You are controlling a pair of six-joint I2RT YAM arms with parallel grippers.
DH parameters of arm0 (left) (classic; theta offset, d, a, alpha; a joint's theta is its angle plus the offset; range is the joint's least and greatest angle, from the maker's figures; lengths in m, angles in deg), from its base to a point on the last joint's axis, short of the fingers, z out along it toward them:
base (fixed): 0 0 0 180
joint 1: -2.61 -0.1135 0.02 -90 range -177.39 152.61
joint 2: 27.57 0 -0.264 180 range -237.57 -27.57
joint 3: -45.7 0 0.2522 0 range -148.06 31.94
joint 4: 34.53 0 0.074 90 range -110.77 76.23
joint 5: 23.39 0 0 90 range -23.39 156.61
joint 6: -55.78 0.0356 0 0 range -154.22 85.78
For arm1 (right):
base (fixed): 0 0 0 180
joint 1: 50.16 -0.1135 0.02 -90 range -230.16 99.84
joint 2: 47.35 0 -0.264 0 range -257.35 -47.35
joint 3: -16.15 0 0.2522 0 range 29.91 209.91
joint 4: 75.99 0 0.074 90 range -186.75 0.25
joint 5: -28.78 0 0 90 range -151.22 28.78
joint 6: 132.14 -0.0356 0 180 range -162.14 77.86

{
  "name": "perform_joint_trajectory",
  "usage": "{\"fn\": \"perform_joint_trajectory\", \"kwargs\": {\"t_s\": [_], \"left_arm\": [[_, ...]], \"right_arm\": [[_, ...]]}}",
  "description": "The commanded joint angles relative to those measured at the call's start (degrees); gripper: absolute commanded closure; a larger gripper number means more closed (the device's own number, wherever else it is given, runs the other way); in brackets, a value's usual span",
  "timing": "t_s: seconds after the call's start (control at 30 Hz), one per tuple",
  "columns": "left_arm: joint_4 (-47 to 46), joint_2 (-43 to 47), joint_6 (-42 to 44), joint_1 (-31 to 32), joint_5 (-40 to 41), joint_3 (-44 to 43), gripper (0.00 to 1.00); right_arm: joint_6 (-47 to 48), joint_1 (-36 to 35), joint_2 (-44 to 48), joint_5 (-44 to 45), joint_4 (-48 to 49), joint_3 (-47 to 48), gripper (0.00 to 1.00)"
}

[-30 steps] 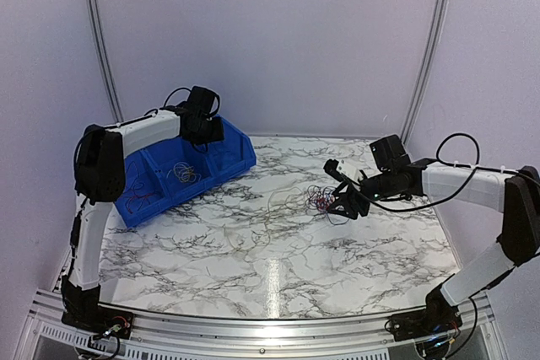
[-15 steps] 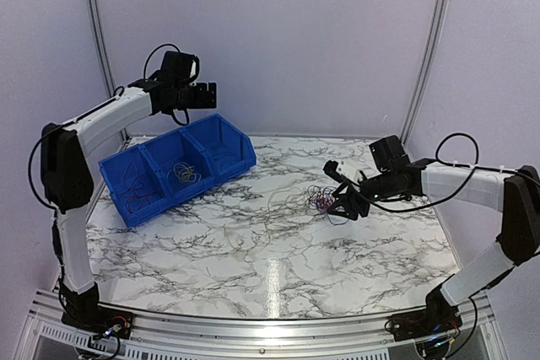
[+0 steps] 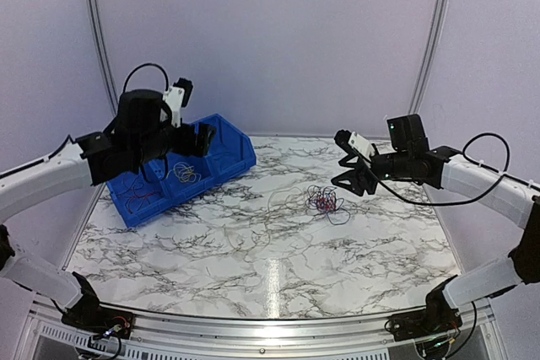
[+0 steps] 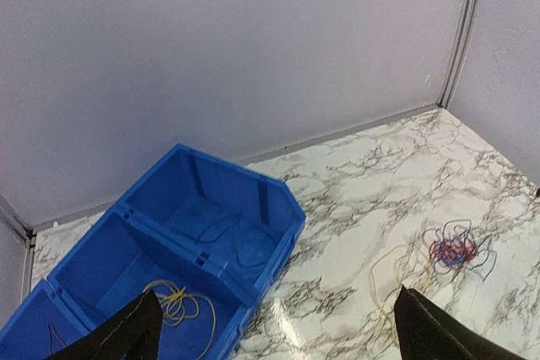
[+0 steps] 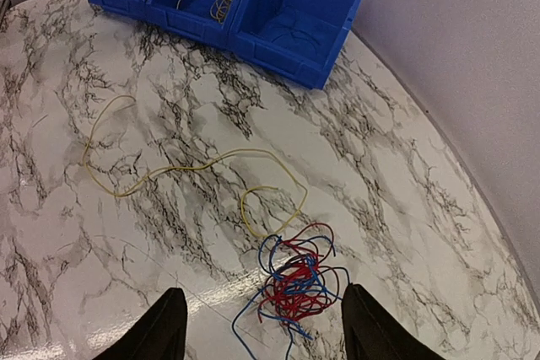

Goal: Untangle the cables

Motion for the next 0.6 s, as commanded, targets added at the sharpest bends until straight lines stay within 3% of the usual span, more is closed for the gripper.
{"fn": "perform_joint_trajectory", "kwargs": {"t_s": [0.0, 0.13, 0.33, 0.47, 0.5, 0.57], "left_arm": [[-18.6, 10.6, -1.2, 1.4, 10.8, 20.2, 0.01], [-17.3, 10.5, -6.4, 1.9, 23.1, 24.1, 0.01], [-13.9, 8.1, -14.8, 3.4, 8.6, 22.9, 0.04], [-16.7, 9.3, -30.6, 3.6, 2.5, 29.9, 0.45], [-16.5, 8.8, -35.3, 4.2, 2.5, 31.4, 0.52], [-16.1, 7.6, -41.0, 6.5, 4.6, 33.8, 0.54]], "right_arm": [[1.4, 0.4, -0.6, 0.6, -0.1, 2.8, 0.37], [1.2, -0.1, -5.4, -2.3, -0.2, 4.3, 0.37], [2.0, -5.5, -13.6, -3.6, -3.7, 10.1, 0.40], [1.6, -6.5, -15.1, -5.2, -2.8, 9.8, 0.40], [1.7, -6.5, -15.6, -5.2, -2.6, 9.6, 0.40], [2.0, -6.5, -16.1, -4.5, -1.8, 8.8, 0.40]]}}
